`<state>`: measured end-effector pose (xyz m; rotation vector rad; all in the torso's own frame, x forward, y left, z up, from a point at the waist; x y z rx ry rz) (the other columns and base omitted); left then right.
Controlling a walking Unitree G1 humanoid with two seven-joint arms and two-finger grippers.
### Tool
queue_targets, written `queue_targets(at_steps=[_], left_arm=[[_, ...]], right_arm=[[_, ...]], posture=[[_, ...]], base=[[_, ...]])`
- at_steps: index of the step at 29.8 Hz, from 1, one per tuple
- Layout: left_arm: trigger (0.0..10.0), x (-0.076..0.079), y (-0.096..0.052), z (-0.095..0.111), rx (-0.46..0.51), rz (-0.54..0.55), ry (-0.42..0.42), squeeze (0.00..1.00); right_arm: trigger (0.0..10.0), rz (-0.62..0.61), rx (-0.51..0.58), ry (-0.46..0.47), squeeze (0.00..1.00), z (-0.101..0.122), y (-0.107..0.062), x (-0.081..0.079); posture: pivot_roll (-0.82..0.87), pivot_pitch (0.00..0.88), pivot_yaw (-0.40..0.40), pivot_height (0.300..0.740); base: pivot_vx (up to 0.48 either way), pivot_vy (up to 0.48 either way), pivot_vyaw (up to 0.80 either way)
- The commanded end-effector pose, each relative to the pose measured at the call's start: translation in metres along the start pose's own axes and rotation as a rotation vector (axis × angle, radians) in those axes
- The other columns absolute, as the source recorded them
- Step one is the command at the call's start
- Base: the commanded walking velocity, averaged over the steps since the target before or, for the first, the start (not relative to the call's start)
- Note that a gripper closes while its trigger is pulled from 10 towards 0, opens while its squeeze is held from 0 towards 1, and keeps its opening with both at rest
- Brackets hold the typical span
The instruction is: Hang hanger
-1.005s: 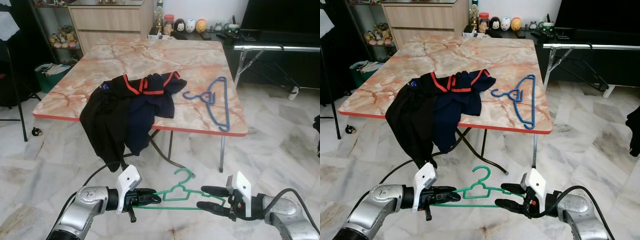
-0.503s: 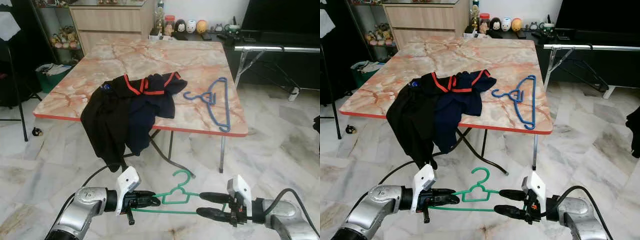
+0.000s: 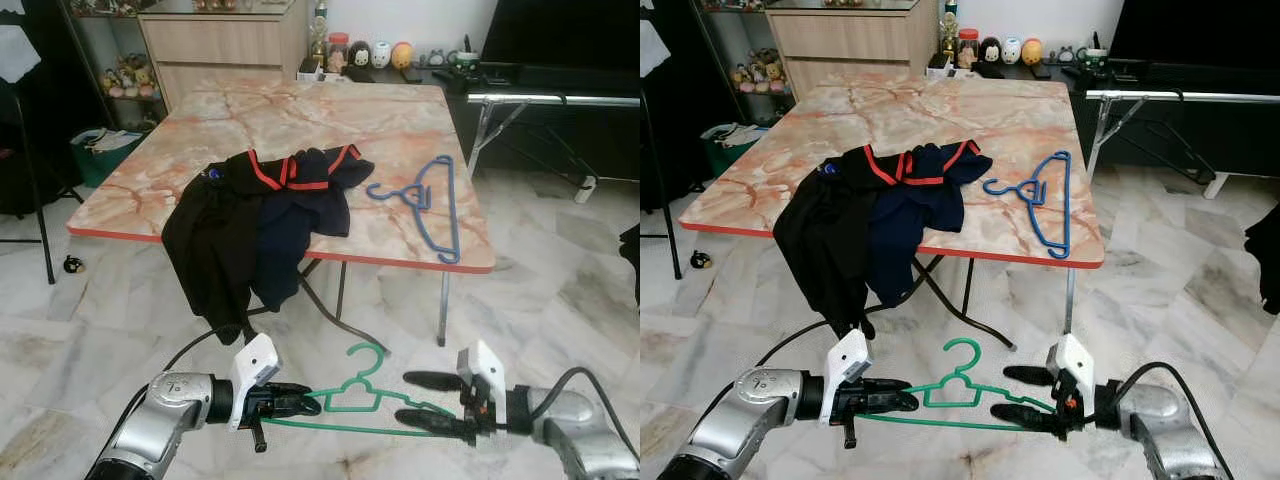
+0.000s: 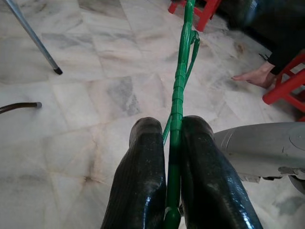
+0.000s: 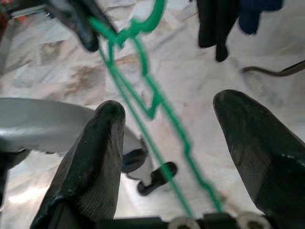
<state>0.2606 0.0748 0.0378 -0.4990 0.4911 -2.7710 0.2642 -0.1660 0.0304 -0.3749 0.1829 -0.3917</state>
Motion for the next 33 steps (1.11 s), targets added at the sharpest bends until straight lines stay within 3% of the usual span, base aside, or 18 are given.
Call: queue_targets(at_steps=[1, 6, 9, 14, 29, 33], left_arm=[[10.0, 0.001, -0.002, 0.002, -0.013, -0.007, 0.013, 0.0], [10.0, 0.001, -0.002, 0.002, -0.016, -0.012, 0.015, 0.0], [10.0, 0.001, -0.004, 0.004, -0.02, -0.014, 0.021, 0.0], [10.0, 0.002, -0.006, 0.007, -0.021, -0.018, 0.029, 0.0], [10.0, 0.006, -0.007, 0.016, -0.014, -0.033, 0.053, 0.0], [10.0, 0.006, -0.007, 0.017, -0.013, -0.035, 0.056, 0.0]], right_arm=[[10.0, -0.044, -0.002, -0.029, 0.0, 0.003, -0.005, 0.009], [10.0, -0.014, -0.001, -0.017, 0.0, 0.004, -0.002, 0.008], [10.0, 0.092, 0.0, 0.019, 0.0, 0.002, 0.003, -0.009], [10.0, 0.183, -0.016, 0.041, 0.0, -0.003, 0.006, -0.022], [10.0, 0.092, -0.066, -0.009, 0.0, -0.012, 0.014, -0.008], [10.0, 0.159, -0.039, 0.014, 0.0, -0.008, 0.016, -0.017]], posture=[[0.07, 0.005, 0.005, 0.74], [0.07, 0.007, 0.003, 0.74], [0.08, 0.011, 0.001, 0.74], [0.08, 0.013, 0.001, 0.74], [0.09, 0.017, 0.001, 0.74], [0.09, 0.017, 0.001, 0.74]], base=[[0.0, 0.0, 0.0], [0.0, 0.0, 0.0], [0.0, 0.0, 0.0], [0.0, 0.0, 0.0], [0.0, 0.0, 0.0], [0.0, 0.0, 0.0]])
Point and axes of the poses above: a point about 5 cm out from each wrist's last joint towards the gripper, its own y axis pointing out of the wrist towards the gripper, its own z axis along the axis of the wrist's last joint, x = y × z, the point moved 6 cm from there along y, pointing out of the wrist towards the gripper, and after that the axes turned 6 degrees about -y, right-handed, at the moved point
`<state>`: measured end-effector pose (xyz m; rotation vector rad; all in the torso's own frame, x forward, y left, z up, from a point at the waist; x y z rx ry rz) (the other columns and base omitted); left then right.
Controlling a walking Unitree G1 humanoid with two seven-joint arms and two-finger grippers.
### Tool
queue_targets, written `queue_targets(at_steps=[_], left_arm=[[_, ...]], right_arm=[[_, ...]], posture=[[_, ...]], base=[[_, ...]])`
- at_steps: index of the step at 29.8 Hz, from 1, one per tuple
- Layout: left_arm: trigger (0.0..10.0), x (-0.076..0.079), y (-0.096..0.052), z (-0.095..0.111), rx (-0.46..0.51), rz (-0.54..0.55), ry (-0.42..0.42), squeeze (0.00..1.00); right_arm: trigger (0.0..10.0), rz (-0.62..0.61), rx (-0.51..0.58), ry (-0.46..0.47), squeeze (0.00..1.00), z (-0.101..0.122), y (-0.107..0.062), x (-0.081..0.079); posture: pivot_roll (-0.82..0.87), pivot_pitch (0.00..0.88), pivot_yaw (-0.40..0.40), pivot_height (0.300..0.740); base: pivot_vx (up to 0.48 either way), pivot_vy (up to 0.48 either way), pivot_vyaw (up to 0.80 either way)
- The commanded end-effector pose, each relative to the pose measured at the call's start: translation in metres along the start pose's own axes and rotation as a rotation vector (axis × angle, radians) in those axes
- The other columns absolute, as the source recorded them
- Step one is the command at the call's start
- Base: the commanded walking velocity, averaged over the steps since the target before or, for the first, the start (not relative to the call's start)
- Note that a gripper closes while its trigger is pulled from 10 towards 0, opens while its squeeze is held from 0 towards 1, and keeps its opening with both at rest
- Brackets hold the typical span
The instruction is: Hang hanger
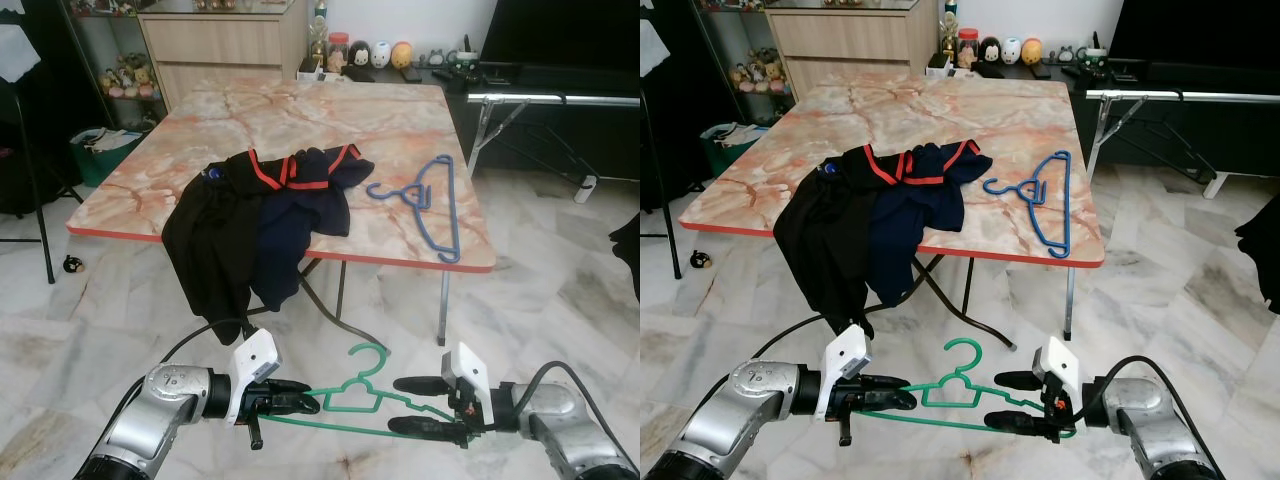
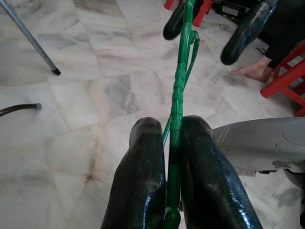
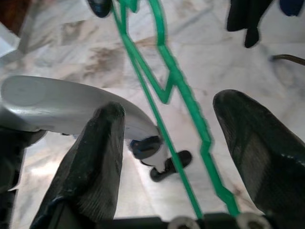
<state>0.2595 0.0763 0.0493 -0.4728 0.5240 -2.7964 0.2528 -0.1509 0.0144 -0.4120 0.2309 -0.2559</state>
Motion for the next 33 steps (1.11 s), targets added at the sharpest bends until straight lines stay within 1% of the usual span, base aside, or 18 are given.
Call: queue_targets(at_steps=[1, 6, 7, 9, 10, 11, 19, 23, 33], left_arm=[[10.0, 0.003, -0.001, 0.008, 0.008, -0.017, 0.029, 0.0], [10.0, 0.003, -0.001, 0.009, 0.009, -0.019, 0.029, 0.0], [10.0, 0.003, -0.001, 0.009, 0.009, -0.019, 0.028, 0.0], [10.0, 0.004, -0.001, 0.009, 0.009, -0.019, 0.028, 0.0], [10.0, 0.004, -0.001, 0.009, 0.01, -0.02, 0.028, 0.0], [10.0, 0.004, -0.001, 0.01, 0.011, -0.021, 0.028, 0.0], [10.0, 0.005, 0.0, 0.011, 0.014, -0.021, 0.029, 0.0], [10.0, 0.004, 0.0, 0.011, 0.017, -0.02, 0.027, 0.0], [10.0, 0.004, -0.001, 0.011, 0.019, -0.017, 0.022, 0.0]], right_arm=[[10.0, 0.033, 0.023, 0.001, 0.0, 0.005, 0.001, -0.003], [10.0, 0.085, 0.042, 0.016, 0.0, 0.008, 0.002, -0.01], [10.0, 0.106, 0.035, 0.016, 0.0, 0.007, 0.003, -0.014], [10.0, 0.112, 0.033, 0.017, 0.0, 0.006, 0.003, -0.015], [7.0, 0.116, 0.035, 0.022, 0.0, 0.006, 0.003, -0.015], [0.0, 0.113, 0.034, 0.025, 0.0, 0.005, 0.003, -0.015], [0.0, 0.097, 0.026, 0.029, 0.0, 0.003, 0.003, -0.012], [0.0, 0.068, 0.017, 0.02, 0.0, 0.001, 0.004, -0.008], [0.0, 0.076, 0.034, 0.031, 0.0, 0.003, 0.005, -0.009]], posture=[[0.09, 0.016, 0.0, 0.74], [0.09, 0.017, 0.0, 0.74], [0.09, 0.017, 0.0, 0.74], [0.09, 0.017, 0.0, 0.74], [0.09, 0.018, -0.001, 0.74], [0.09, 0.018, -0.001, 0.74], [0.09, 0.019, -0.001, 0.74], [0.09, 0.018, -0.002, 0.74], [0.09, 0.018, -0.001, 0.74]], base=[[0.0, 0.0, 0.0], [0.0, 0.0, 0.0], [0.0, 0.0, 0.0], [0.0, 0.0, 0.0], [0.0, 0.0, 0.0], [0.0, 0.0, 0.0], [0.0, 0.0, 0.0], [0.0, 0.0, 0.0], [0.0, 0.0, 0.0]])
Point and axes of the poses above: a point about 5 cm out from each wrist's last joint towards the gripper, its own y axis pointing out of the wrist towards the gripper, its own z axis along the axis of the wrist's last joint, x = y × z, the point moved 6 cm from there along y, pointing out of the wrist towards the gripper, and after that the axes turned 6 degrees about -y, right-handed, at the moved point
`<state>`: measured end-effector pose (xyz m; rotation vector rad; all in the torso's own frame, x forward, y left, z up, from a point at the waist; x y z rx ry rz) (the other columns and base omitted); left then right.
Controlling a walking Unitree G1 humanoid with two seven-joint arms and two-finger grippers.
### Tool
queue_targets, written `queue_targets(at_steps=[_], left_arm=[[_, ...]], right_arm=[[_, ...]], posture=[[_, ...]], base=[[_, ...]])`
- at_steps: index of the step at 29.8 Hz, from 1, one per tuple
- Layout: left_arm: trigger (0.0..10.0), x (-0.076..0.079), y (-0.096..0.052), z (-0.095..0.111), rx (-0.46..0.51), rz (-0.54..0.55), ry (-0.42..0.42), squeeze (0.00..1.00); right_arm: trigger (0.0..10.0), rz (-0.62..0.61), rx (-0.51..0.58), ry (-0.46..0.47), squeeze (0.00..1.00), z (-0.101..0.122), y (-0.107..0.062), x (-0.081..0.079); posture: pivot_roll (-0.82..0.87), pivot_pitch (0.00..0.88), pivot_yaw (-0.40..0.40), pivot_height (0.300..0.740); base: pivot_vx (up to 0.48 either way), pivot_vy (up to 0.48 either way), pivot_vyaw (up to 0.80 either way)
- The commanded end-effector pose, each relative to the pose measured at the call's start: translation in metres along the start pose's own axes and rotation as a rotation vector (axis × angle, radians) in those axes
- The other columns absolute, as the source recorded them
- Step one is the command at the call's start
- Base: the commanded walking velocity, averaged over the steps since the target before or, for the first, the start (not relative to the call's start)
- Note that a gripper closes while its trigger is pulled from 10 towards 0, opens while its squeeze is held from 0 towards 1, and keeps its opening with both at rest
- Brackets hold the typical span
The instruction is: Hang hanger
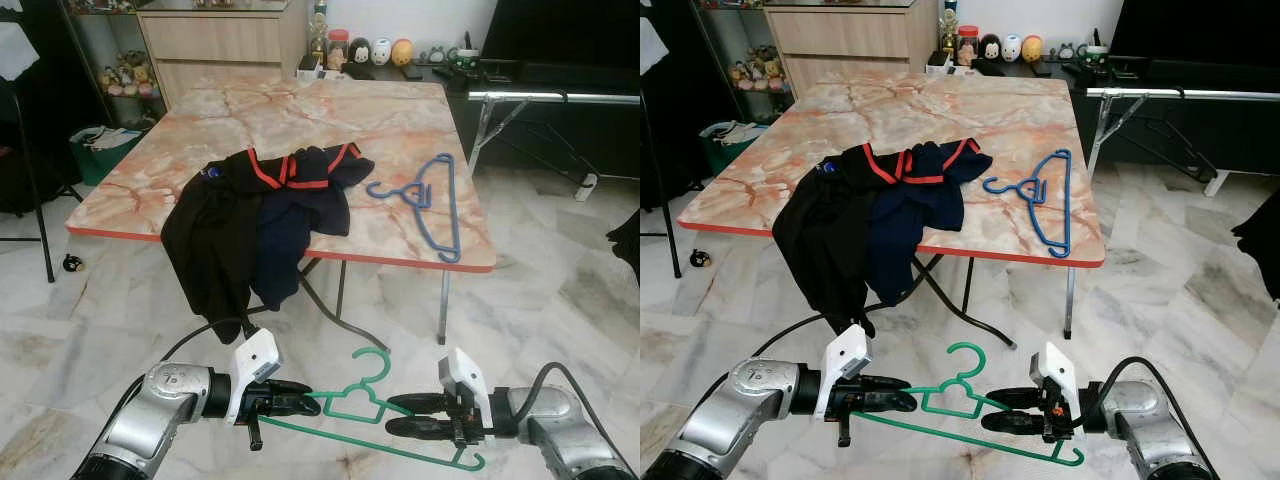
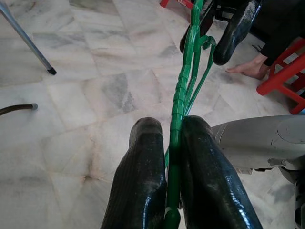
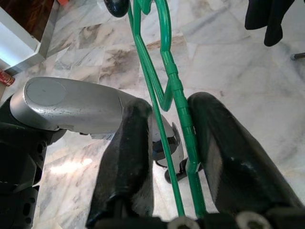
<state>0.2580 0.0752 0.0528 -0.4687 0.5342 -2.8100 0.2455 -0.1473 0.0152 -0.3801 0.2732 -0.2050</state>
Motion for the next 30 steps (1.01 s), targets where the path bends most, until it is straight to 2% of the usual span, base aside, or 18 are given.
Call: queue_targets(at_steps=[1, 22, 30], left_arm=[[10.0, 0.0011, -0.0002, 0.0078, 0.025, -0.005, 0.014, 0.0], [10.0, 0.0011, 0.0006, 0.0077, 0.027, -0.005, 0.013, 0.0], [10.0, -0.0036, -0.0007, 0.0054, 0.018, 0.024, 0.028, 0.0]], right_arm=[[0.0, 0.014, 0.016, -0.002, 0.0, 0.0035, 0.0044, -0.0011], [0.0, 0.016, 0.036, 0.007, 0.0, 0.005, 0.0045, -0.0014], [0.0, 0.015, 0.035, 0.008, 0.0, 0.0044, 0.0057, -0.0016]], posture=[[0.09, 0.018, -0.001, 0.74], [0.09, 0.02, -0.003, 0.74], [0.09, 0.02, -0.002, 0.74]], base=[[0.0, 0.0, 0.0], [0.0, 0.0, 0.0], [0.0, 0.0, 0.0]])
Point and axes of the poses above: a point about 5 cm out from each wrist's last joint towards the gripper, its own y axis pointing out of the wrist towards the gripper, its own z axis along the axis of the wrist's last joint, x = y × z, the point moved 6 cm from there along y, pointing out of the wrist towards the gripper, and after that the axes turned 6 degrees about -y, right-handed, at the moved point
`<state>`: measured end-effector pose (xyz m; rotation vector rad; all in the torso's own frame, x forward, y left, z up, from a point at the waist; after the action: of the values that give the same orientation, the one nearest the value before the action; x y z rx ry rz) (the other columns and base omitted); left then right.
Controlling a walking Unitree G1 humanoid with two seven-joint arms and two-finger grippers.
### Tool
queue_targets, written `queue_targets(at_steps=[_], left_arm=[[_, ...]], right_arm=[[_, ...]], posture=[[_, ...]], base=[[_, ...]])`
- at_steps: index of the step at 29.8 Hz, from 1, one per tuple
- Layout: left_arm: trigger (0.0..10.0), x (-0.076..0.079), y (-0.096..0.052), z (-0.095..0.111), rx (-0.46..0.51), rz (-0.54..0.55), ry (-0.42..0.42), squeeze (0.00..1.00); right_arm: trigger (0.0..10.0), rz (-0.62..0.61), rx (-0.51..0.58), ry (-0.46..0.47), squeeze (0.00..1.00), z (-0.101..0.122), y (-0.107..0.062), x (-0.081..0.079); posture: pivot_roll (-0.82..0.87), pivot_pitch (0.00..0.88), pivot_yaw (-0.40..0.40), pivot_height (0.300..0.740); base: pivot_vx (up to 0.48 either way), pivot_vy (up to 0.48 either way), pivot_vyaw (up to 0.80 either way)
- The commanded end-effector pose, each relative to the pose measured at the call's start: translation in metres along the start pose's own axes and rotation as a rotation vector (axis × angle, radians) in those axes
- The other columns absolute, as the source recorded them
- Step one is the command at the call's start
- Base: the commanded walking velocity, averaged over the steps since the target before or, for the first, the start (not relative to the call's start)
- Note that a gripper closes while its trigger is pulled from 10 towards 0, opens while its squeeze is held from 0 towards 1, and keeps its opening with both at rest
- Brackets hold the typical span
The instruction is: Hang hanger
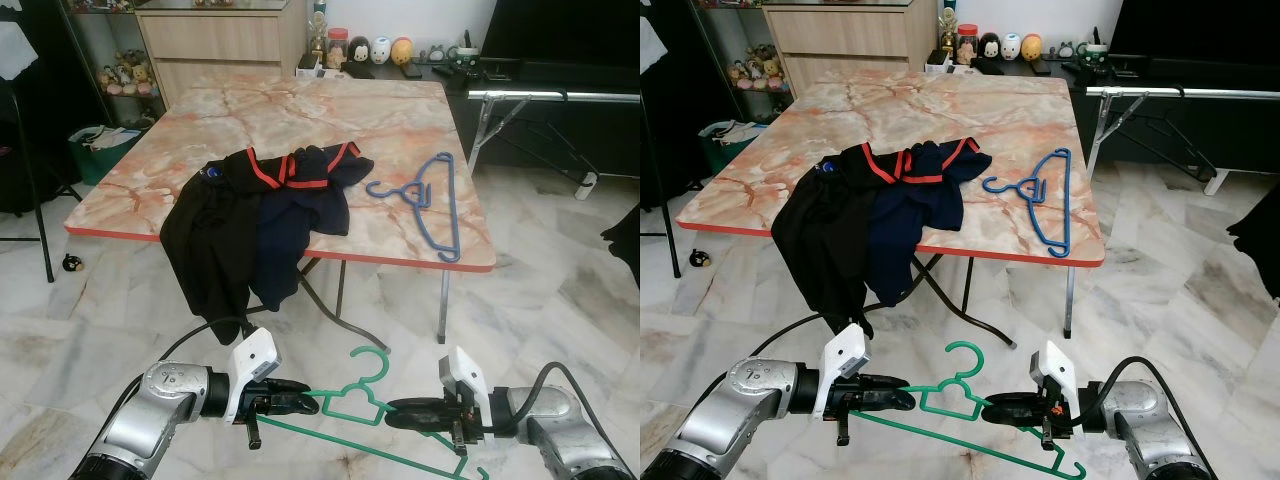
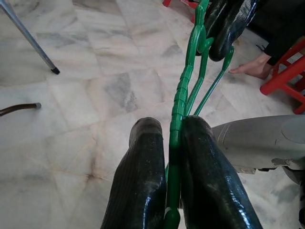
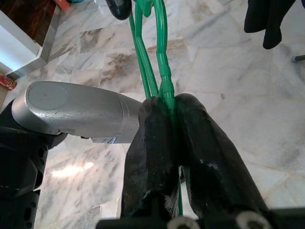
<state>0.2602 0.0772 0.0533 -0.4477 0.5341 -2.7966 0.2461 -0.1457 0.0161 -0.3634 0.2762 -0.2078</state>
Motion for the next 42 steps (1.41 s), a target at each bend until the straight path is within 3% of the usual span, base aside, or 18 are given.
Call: queue_targets(at_steps=[1, 2, 3, 4, 5, 15, 22, 30, 35, 42], left_arm=[[10.0, -0.001, 0.001, 0.005, 0.018, 0.008, 0.017, 0.0], [10.0, -0.001, 0.001, 0.005, 0.019, 0.006, 0.018, 0.0], [10.0, -0.002, 0.001, 0.005, 0.019, 0.006, 0.017, 0.28], [10.0, -0.002, 0.001, 0.005, 0.022, 0.005, 0.009, 0.89], [10.0, -0.002, 0.001, 0.005, 0.024, 0.005, 0.007, 1.0], [10.0, -0.001, -0.001, 0.01, 0.051, -0.014, -0.011, 1.0], [10.0, 0.017, -0.009, 0.003, 0.016, -0.141, -0.05, 1.0], [10.0, 0.019, -0.013, 0.001, 0.015, -0.162, -0.074, 1.0], [10.0, 0.014, -0.009, 0.001, 0.027, -0.126, -0.076, 1.0], [10.0, -0.006, -0.002, 0.003, 0.046, -0.004, -0.063, 1.0]], right_arm=[[0.0, 0.014, 0.019, 0.003, 0.0, 0.003, 0.005, -0.002], [0.0, 0.014, 0.018, 0.003, 0.0, 0.003, 0.005, -0.001], [0.0, 0.014, 0.018, 0.003, 0.0, 0.003, 0.005, -0.001], [0.0, 0.014, 0.017, 0.002, 0.0, 0.003, 0.005, -0.001], [0.0, 0.014, 0.017, 0.002, 0.0, 0.003, 0.005, -0.001], [0.0, 0.021, -0.007, 0.004, 0.0, -0.002, 0.006, -0.003], [0.0, 0.013, -0.036, 0.009, 0.0, -0.01, 0.007, -0.004], [0.0, 0.014, -0.043, 0.015, 0.0, -0.013, 0.008, -0.004], [0.0, 0.02, -0.039, 0.015, 0.0, -0.013, 0.01, -0.005], [0.0, 0.027, -0.032, 0.015, 0.0, -0.012, 0.011, -0.006]], posture=[[0.09, 0.02, -0.002, 0.74], [0.1, 0.02, -0.001, 0.74], [0.1, 0.02, -0.001, 0.74], [0.1, 0.02, -0.001, 0.74], [0.09, 0.021, -0.001, 0.74], [0.1, 0.022, -0.001, 0.74], [0.1, 0.023, -0.002, 0.74], [0.1, 0.025, -0.002, 0.74], [0.1, 0.024, -0.001, 0.74], [0.1, 0.024, 0.0, 0.74]], base=[[0.0, 0.0, 0.0], [0.0, 0.0, 0.0], [0.0, 0.0, 0.0], [0.0, 0.0, 0.0], [0.0, 0.0, 0.0], [0.0, 0.0, 0.0], [0.0, 0.0, 0.0], [0.0, 0.0, 0.0], [0.0, 0.0, 0.0], [0.0, 0.0, 0.0]])
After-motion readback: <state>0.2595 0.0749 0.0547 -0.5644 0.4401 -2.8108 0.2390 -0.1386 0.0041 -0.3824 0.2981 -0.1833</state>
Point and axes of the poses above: a point about 5 cm out from each wrist's last joint towards the gripper, its own y axis pointing out of the wrist towards the gripper, its own z axis along the axis of the wrist's last joint, x = y × z, the point moved 6 cm from there along y, pointing out of the wrist towards the gripper, and after that the axes turned 6 degrees about -y, right-handed, at the moved point
